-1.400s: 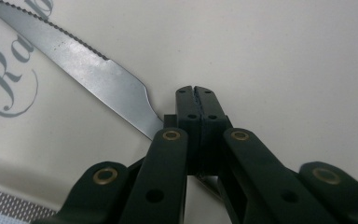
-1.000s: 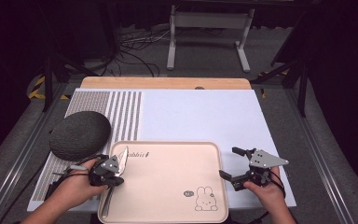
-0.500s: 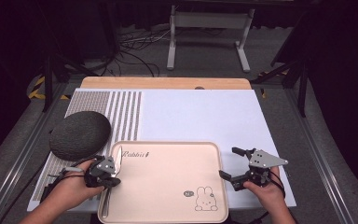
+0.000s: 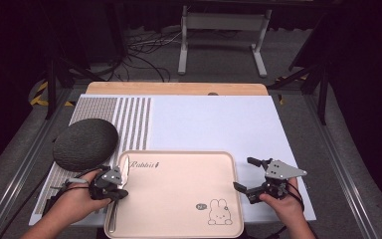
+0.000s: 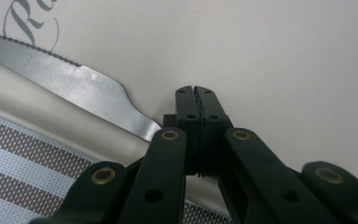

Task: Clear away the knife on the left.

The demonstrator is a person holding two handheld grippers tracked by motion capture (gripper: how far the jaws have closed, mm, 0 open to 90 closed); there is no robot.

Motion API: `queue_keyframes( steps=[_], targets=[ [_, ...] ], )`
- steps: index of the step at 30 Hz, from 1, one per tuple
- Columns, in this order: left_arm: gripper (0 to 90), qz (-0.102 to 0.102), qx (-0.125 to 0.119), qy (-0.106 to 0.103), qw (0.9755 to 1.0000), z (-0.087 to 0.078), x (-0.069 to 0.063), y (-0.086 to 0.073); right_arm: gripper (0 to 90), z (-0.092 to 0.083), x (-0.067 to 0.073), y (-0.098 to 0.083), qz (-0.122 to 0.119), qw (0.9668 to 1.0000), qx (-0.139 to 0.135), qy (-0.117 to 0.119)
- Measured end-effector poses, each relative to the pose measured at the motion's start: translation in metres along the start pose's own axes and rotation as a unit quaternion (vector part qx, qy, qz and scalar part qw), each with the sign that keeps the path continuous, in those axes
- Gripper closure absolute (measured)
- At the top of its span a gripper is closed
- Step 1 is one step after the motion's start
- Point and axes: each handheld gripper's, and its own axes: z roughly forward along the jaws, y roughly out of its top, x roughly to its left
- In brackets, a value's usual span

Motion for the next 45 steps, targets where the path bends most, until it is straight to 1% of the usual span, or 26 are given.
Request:
queue_keyframes(
  steps=[4,6,7,8,11,14,17,18,19,21,23,25,28,30,32,33,34,37,38,39,40,41,42,43,44,45],
  targets=[
    [80.5,-0.006,-0.005,0.003,1.0,-0.002,0.0,0.001,2.6,0.0,0.0,0.0,0.001,1.0,0.0,0.0],
    [71.6,-0.024,-0.032,-0.003,0.9992,-0.005,0.0,0.002,2.6,0.0,0.0,0.0,0.001,1.0,0.0,0.0],
    [63.8,-0.024,-0.032,-0.003,0.9992,-0.005,0.0,0.002,2.6,0.0,0.0,0.0,0.001,1.0,0.0,0.0],
    [63.8,-0.024,-0.047,-0.003,0.9986,-0.006,0.001,0.002,2.6,0.0,0.0,0.0,0.001,1.0,0.0,0.0],
    [32.7,-0.026,-0.086,0.01,0.9959,-0.007,0.002,0.004,2.6,0.0,0.0,0.0,0.001,1.0,0.0,0.0],
    [20.1,-0.031,-0.103,0.006,0.9942,-0.01,0.002,0.005,2.6,0.0,0.0,0.0,0.001,1.0,0.0,0.0],
    [17.1,-0.028,-0.117,0.0,0.9928,-0.013,0.002,0.005,2.6,0.0,0.001,0.0,0.001,1.0,0.0,0.0],
    [16.1,-0.023,-0.119,0.006,0.9926,-0.014,0.002,0.006,2.6,0.0,0.001,0.0,0.001,1.0,-0.001,0.001],
    [11.5,-0.02,-0.124,0.013,0.992,-0.016,0.002,0.006,2.6,0.0,0.001,0.0,0.001,1.0,-0.001,0.001],
    [13.2,-0.017,-0.133,0.014,0.9909,-0.019,0.002,0.007,2.6,0.0,0.001,0.0,0.002,1.0,-0.002,0.0],
    [10.9,-0.012,-0.15,0.021,0.9884,-0.022,0.002,0.007,2.6,0.0,0.001,0.0,0.002,1.0,-0.003,0.0],
    [10.9,-0.01,-0.159,0.025,0.9869,-0.025,0.002,0.006,2.6,-0.001,0.001,0.0,0.002,1.0,-0.003,-0.001],
    [11.8,-0.007,-0.176,0.023,0.9841,-0.03,0.001,0.005,2.6,-0.001,0.001,0.0,0.002,1.0,-0.003,-0.001],
    [11.7,-0.011,-0.19,0.02,0.9815,-0.034,0.001,0.003,2.6,-0.001,0.001,0.0,0.002,1.0,-0.003,-0.001],
    [11.2,-0.011,-0.192,0.022,0.981,-0.035,0.002,0.002,2.6,-0.001,0.001,0.0,0.002,1.0,-0.003,-0.001],
    [11.7,-0.013,-0.199,0.029,0.9795,-0.037,0.004,-0.002,2.6,-0.001,0.001,0.0,0.002,1.0,-0.003,-0.002],
    [12.0,-0.013,-0.199,0.029,0.9795,-0.037,0.004,-0.002,2.6,-0.001,0.001,0.0,0.002,1.0,-0.003,-0.002],
    [12.3,-0.013,-0.227,0.032,0.9733,-0.041,0.007,-0.009,2.6,-0.001,0.0,0.0,0.002,1.0,-0.002,-0.002],
    [12.3,-0.01,-0.248,0.035,0.9681,-0.045,0.007,-0.014,2.6,-0.002,0.0,0.0,0.002,1.0,-0.002,-0.003],
    [12.3,-0.009,-0.26,0.037,0.9648,-0.046,0.008,-0.017,2.6,-0.002,0.0,0.0,0.003,1.0,-0.002,-0.004],
    [12.3,-0.009,-0.26,0.037,0.9648,-0.046,0.008,-0.017,2.6,-0.002,0.0,0.0,0.003,1.0,-0.002,-0.004],
    [12.3,-0.009,-0.269,0.04,0.9623,-0.047,0.009,-0.02,2.6,-0.002,0.0,0.0,0.002,1.0,-0.002,-0.004],
    [12.3,-0.01,-0.28,0.042,0.9592,-0.048,0.01,-0.024,2.6,-0.002,0.0,0.0,0.002,1.0,-0.002,-0.003],
    [12.3,-0.011,-0.299,0.046,0.953,-0.05,0.011,-0.031,2.6,-0.002,0.0,0.0,0.002,1.0,-0.001,-0.004],
    [12.3,-0.011,-0.299,0.046,0.953,-0.05,0.011,-0.031,2.6,-0.002,0.0,0.0,0.002,1.0,-0.001,-0.004],
    [12.3,-0.013,-0.308,0.047,0.95,-0.05,0.011,-0.034,2.6,-0.001,0.0,0.0,0.002,1.0,-0.001,-0.004]
  ],
)
